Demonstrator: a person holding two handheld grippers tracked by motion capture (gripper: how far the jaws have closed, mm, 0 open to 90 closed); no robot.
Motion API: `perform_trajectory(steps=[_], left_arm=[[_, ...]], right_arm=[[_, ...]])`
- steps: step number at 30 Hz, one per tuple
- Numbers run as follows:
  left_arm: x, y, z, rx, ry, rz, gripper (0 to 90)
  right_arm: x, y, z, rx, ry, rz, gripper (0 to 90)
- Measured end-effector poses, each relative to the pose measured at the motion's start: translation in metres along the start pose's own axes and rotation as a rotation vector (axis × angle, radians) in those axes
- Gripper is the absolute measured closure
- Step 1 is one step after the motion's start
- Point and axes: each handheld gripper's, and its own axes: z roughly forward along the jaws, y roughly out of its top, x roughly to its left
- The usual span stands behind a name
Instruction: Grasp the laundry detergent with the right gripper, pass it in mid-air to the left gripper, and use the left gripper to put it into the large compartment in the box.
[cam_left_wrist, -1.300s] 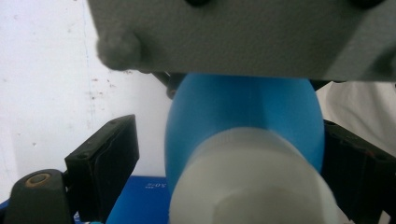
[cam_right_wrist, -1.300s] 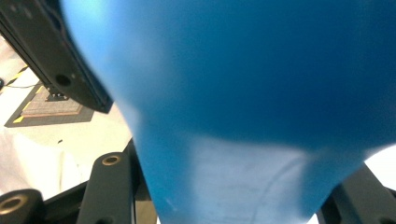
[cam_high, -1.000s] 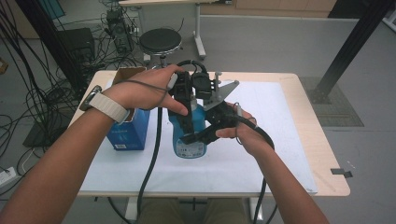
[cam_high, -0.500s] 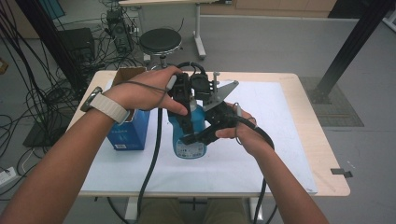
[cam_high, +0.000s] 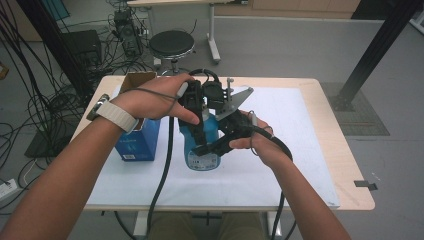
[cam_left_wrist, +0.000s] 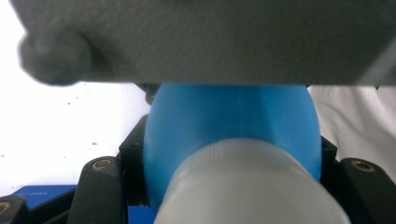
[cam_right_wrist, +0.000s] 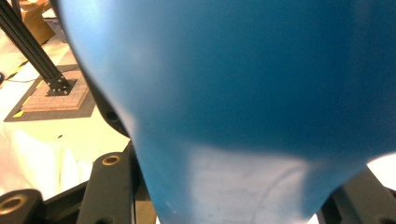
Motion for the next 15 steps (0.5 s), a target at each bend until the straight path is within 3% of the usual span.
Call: perform_trajectory(steps=[15], left_arm=[[-0.0021, 0.0006, 0.0009, -0.004, 0.006, -0.003, 38.0]], right_arm=[[0.0012, -0.0005, -0.0011, 0.011, -0.003, -0.008, 43.4]])
